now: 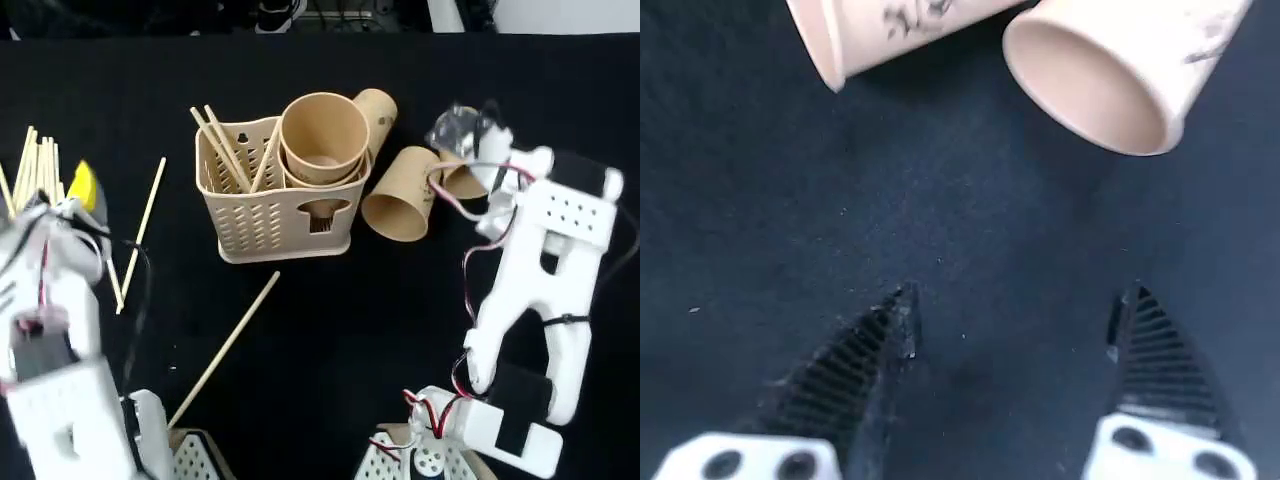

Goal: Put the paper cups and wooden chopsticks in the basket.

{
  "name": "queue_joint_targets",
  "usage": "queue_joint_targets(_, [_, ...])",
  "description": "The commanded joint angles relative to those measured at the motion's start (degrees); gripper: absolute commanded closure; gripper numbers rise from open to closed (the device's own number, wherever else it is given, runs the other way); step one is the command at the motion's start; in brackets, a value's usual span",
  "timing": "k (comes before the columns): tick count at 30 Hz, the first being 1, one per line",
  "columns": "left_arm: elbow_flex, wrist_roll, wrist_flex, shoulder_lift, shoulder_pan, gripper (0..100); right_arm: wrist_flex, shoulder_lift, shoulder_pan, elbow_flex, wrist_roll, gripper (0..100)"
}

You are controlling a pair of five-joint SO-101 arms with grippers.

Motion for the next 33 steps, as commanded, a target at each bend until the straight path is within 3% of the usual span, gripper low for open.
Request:
queue_joint_targets(1, [2.4, -9.1, -10.7, 15.6, -5.8, 78, -15.9, -2.1, 1.7, 9.1, 1.5, 68.5])
queue_joint_targets(6, [-4.2, -19.7, -13.7, 37.4, -7.5, 78, -26.2, 1.7, 0.8, 12.1, -1.4, 68.5])
queue_joint_targets(12, [-19.1, -21.6, -14.2, 64.7, -8.3, 78, -39.3, 8.6, 0.5, 12.0, -1.7, 68.5])
queue_joint_targets(17, [-29.1, -21.7, -14.2, 80.0, -7.1, 81, -51.7, 13.1, 0.8, 12.2, -1.7, 72.4])
queue_joint_targets(22, [-31.3, -21.7, -14.2, 82.9, -6.5, 98, -58.5, 20.3, -0.2, 11.6, -1.5, 83.8])
queue_joint_targets(26, [-31.2, -21.7, -13.7, 82.7, -5.9, 97, -61.7, 22.8, 0.0, 11.8, -1.7, 98.1])
queue_joint_targets(33, [-29.7, -21.3, -11.5, 78.4, -5.8, 97, -55.3, 16.1, 0.5, 13.5, -1.7, 98.7])
